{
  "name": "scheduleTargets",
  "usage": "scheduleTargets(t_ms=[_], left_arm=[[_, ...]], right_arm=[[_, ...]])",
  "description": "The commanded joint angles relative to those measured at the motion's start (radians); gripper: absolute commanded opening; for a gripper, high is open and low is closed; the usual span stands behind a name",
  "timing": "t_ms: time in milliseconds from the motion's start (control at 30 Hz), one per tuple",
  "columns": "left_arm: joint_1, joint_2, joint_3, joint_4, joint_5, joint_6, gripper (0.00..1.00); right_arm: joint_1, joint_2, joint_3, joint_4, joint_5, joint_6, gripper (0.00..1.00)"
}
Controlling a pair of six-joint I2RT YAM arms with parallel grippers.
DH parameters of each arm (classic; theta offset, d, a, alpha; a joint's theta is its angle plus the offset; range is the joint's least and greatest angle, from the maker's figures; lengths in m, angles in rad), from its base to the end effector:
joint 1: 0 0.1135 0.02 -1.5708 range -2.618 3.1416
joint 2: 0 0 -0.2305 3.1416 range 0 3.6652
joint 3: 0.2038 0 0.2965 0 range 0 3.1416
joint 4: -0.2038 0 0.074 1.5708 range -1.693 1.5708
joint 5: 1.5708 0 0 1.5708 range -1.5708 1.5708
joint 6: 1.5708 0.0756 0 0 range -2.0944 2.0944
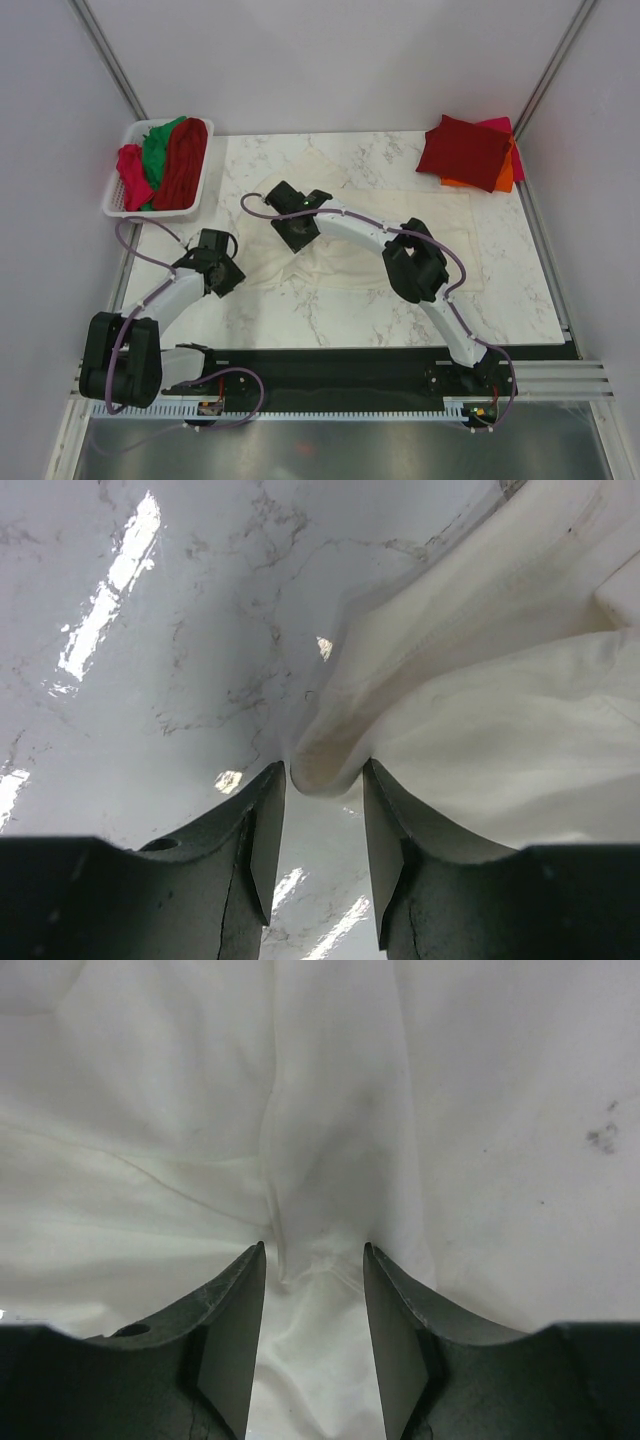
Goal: Fold and stack the t-shirts
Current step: Fold the tshirt
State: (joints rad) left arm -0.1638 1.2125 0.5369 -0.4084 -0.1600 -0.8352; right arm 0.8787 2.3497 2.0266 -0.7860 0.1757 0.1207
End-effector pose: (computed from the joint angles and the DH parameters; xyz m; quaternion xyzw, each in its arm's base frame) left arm 0.2711 -0.0326 0.0632 -0.3369 0.9071 -0.0470 0.2480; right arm 0.3563 0.4092 0.1094 -0.3401 0.9083 0.0342 0.2410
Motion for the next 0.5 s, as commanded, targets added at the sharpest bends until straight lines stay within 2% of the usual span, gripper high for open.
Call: scheduleTargets(t_ms=[0,133,267,300,467], left_arm=[[0.003,0.056,0.029,0.022,-0.042,-0.039,0.45],[0.001,0.111,0.063,0.022,-0.042,-0.039,0.45],[0.001,0.079,0.054,0.022,-0.042,-0.039,0.45],[0.001,0.075,0.051,0.023,-0.105,-0.045,0.03],[0.003,0.067,0.044,0.023,-0.116,-0.036,0.02]], right_arm=[[-0.010,-0.072,0.047,0.007,-0.067,0.013,0.52],[-0.017,-0.067,0.044,0.008,-0.090,0.016,0.45],[-0.018,-0.067,0.032,0.008,-0.100,0.017,0.40],[-0.018,-0.066,0.026,0.011,-0.105,0.017,0.38],[-0.018,-0.052,0.014,0.019,-0.117,0.023,0.36]])
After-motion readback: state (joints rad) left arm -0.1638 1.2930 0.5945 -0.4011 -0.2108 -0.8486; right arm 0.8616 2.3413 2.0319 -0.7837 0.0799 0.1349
